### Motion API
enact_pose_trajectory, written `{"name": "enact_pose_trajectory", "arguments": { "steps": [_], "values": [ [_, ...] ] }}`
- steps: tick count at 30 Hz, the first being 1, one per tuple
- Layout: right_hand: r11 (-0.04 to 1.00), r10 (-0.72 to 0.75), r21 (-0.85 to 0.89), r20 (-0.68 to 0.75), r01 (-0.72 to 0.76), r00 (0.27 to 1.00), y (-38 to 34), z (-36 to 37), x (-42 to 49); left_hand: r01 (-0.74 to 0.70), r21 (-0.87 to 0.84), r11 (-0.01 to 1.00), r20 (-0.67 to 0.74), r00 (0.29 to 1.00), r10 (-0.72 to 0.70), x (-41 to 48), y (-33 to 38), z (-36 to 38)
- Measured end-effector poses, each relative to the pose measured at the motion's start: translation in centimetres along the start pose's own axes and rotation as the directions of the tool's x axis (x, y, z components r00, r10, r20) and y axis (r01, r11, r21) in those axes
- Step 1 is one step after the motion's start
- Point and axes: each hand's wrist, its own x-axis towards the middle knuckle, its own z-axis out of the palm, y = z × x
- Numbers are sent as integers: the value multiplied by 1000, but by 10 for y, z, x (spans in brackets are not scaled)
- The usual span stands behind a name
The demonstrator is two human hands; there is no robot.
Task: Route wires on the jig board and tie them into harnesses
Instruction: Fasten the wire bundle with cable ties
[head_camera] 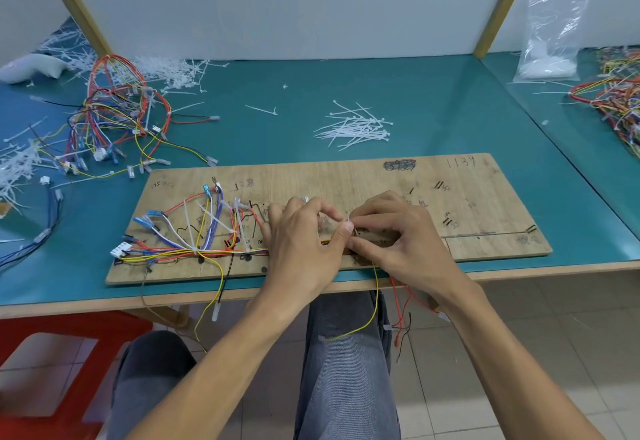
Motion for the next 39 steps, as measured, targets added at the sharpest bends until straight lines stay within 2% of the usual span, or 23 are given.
{"name": "enact_pose_trajectory", "arguments": {
  "steps": [5, 9, 12, 14, 16, 20, 25, 27, 31, 34, 39],
  "values": [
    [999, 11, 38, -15, -11, 1000, 3, 1, -1, -60, -17, 998, 34, 998, 60, 10, 6, -8],
    [998, 20, 57, -14, -19, 1000, 4, 0, 0, -75, -39, 996, 136, 988, 80, 21, 8, -15],
    [998, 25, 58, -5, -25, 1000, 3, 0, 1, -90, -126, 988, 226, 967, 117, 31, 5, -21],
    [998, 45, 48, 11, -45, 999, 3, 0, 3, -129, -106, 986, 244, 958, 151, 32, 5, -20],
    [997, 66, 27, 46, -67, 997, 3, -1, 4, -145, -110, 983, 233, 958, 168, 31, 7, -17],
    [997, 79, -2, 115, -80, 990, 2, -4, 6, -177, -218, 960, 83, 977, 199, 33, 11, -12],
    [989, 140, 34, 46, -142, 989, -2, -6, 6, -210, -256, 944, 31, 974, 225, 26, 15, -6],
    [995, 101, 5, 68, -101, 993, -4, -5, 5, -181, -288, 940, -6, 982, 187, 29, 17, 0],
    [999, 30, -33, 134, -26, 991, -2, -7, 5, -8, -444, 896, -7, 1000, 6, 36, 26, 16],
    [996, -22, -82, 162, 36, 986, 1, -7, 6, 131, -575, 808, 59, 991, -118, 40, 25, 23],
    [989, -102, -94, 151, 117, 983, 5, -4, 7, 245, -708, 663, 161, 969, -186, 39, 29, 22]
  ]
}}
